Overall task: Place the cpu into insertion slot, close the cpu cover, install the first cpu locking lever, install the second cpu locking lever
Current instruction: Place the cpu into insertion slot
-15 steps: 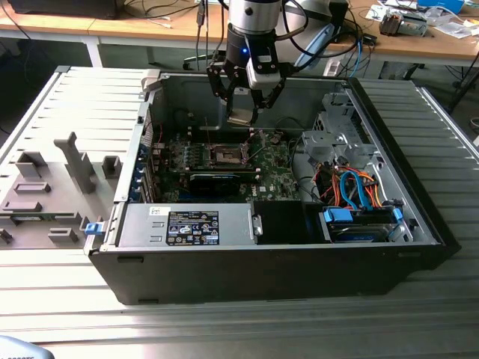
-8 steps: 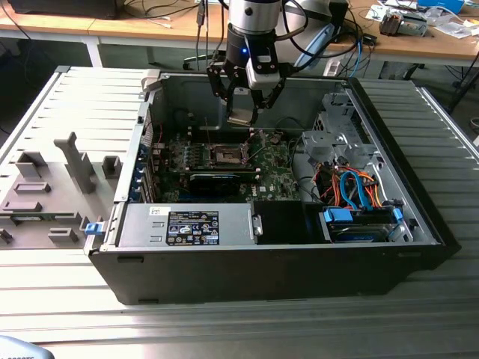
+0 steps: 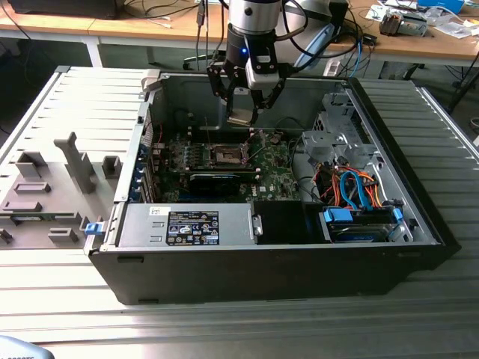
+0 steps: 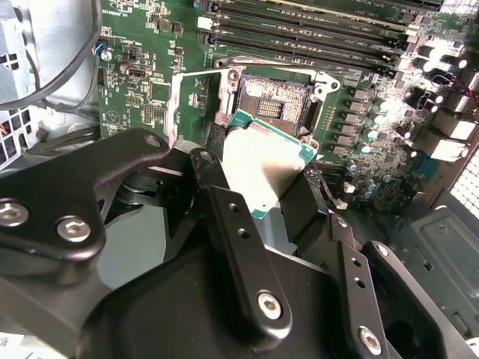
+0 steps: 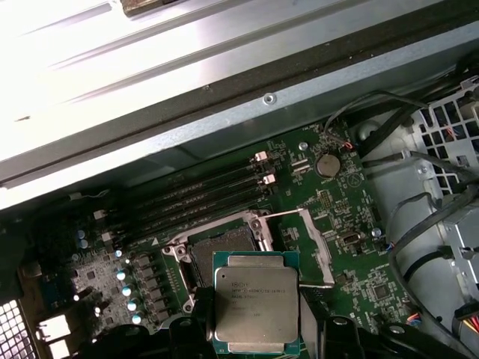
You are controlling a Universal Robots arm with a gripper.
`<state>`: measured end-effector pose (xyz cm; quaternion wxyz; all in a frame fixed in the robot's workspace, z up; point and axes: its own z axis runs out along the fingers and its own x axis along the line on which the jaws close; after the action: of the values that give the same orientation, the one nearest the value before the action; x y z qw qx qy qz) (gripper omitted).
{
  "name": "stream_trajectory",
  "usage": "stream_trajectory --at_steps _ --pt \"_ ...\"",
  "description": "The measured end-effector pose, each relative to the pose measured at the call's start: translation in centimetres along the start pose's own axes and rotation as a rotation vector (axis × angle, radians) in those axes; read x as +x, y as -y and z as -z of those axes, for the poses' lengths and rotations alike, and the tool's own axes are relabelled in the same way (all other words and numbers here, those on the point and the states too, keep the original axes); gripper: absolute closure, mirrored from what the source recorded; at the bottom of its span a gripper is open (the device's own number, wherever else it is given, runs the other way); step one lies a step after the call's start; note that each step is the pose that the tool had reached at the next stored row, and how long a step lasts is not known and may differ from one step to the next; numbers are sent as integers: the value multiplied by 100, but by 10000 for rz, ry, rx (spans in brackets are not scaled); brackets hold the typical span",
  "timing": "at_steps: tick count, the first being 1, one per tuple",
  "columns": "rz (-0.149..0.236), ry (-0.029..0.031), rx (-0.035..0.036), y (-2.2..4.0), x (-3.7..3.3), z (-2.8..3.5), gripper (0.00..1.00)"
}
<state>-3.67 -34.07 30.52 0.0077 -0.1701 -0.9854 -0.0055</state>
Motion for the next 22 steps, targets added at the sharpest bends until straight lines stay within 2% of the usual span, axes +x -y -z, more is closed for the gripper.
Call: stream_trajectory --at_steps 22 --pt "-304 3 -5 0 0 -4 45"
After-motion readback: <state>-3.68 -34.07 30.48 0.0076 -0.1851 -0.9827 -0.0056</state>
